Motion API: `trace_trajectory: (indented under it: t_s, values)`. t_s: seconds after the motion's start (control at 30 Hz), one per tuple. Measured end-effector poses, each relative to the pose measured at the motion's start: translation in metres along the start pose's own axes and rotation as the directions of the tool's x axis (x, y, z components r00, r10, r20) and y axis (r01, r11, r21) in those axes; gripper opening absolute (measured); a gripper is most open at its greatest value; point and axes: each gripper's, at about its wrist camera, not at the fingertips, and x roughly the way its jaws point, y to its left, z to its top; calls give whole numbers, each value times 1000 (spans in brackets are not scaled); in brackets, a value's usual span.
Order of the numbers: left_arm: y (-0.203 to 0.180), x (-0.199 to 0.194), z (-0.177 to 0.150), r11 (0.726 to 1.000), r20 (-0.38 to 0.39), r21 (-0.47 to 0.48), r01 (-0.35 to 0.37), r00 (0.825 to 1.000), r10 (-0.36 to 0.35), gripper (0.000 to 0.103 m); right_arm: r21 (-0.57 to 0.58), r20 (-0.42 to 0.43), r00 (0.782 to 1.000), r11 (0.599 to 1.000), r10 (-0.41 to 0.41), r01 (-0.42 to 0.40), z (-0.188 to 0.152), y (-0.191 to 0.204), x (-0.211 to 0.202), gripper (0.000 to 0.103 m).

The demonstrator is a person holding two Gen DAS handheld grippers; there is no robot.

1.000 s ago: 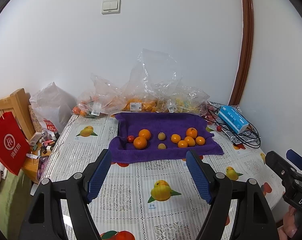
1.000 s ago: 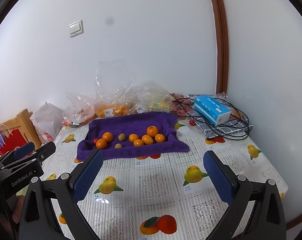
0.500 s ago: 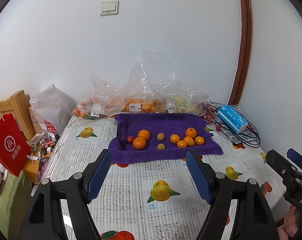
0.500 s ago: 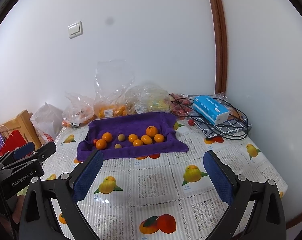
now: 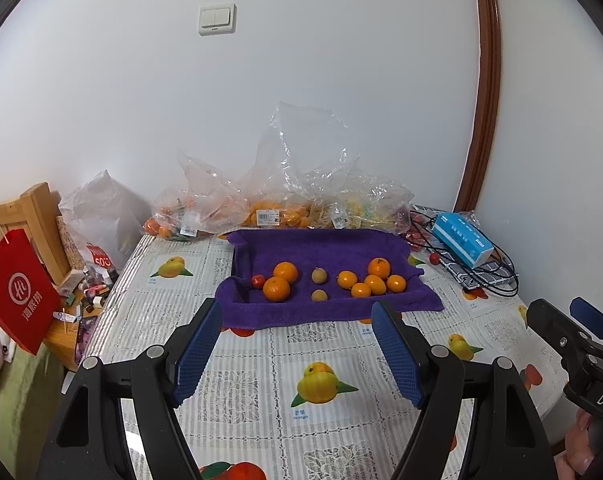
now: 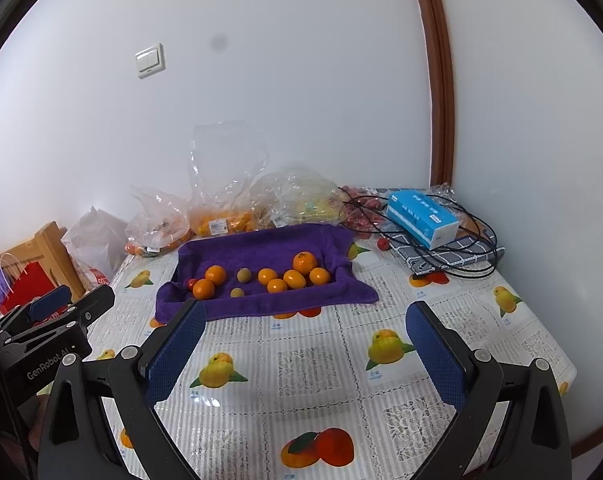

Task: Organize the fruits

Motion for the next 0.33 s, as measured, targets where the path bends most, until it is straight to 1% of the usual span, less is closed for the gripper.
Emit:
trace_trajectory:
  t_s: [0.33]
  values:
    - [-1, -1, 1, 1000, 4, 0, -5, 1000, 5, 75, 4, 3, 1000, 1000, 2, -2, 0, 0, 0, 99]
